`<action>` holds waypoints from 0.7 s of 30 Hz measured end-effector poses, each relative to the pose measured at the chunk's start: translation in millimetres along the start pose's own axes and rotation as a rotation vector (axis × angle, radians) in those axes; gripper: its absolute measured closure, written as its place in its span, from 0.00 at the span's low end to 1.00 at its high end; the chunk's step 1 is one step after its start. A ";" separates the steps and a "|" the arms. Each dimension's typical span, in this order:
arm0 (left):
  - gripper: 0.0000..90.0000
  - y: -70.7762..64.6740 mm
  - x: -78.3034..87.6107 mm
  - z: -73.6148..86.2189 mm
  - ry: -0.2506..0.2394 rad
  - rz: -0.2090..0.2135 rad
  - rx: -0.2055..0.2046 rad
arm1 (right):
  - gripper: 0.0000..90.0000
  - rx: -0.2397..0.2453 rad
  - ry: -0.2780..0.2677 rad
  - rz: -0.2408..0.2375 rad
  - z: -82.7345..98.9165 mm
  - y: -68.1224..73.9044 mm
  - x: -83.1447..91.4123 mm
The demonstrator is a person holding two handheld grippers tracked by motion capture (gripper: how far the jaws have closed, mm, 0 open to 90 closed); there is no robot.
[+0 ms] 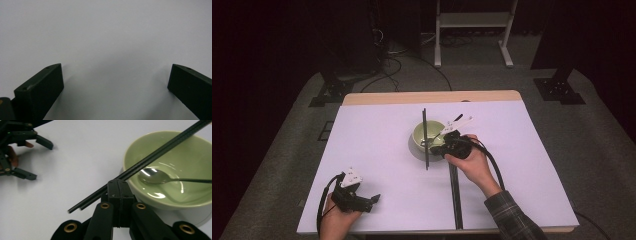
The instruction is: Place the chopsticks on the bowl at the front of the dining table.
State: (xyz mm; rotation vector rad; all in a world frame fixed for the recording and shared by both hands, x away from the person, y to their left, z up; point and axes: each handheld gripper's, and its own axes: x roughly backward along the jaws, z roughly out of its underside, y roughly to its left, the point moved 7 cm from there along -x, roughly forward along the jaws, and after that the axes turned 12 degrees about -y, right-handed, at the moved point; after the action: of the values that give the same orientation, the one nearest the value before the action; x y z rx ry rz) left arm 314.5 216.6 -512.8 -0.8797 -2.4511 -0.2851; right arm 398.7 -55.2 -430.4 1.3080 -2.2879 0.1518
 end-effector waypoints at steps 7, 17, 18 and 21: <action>0.00 0.0 0.0 0.0 0.000 0.000 0.000 | 1.00 0.022 -0.011 -0.035 9.5 20.8 9.9; 0.00 -0.3 0.0 0.0 0.001 0.001 0.004 | 1.00 0.035 -0.001 -0.091 28.1 49.8 13.6; 0.00 -0.3 0.0 0.0 0.001 0.001 0.004 | 1.00 0.040 0.011 -0.099 31.3 53.2 11.8; 0.00 -0.4 -0.2 -0.1 -0.001 0.001 0.006 | 1.00 0.042 0.021 -0.108 34.1 56.7 7.9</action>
State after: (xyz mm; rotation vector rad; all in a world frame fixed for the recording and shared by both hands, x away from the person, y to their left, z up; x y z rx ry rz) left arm 314.4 216.2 -512.8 -0.8788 -2.4517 -0.2774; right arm 335.8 -42.5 -448.1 1.4407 -2.2023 0.1770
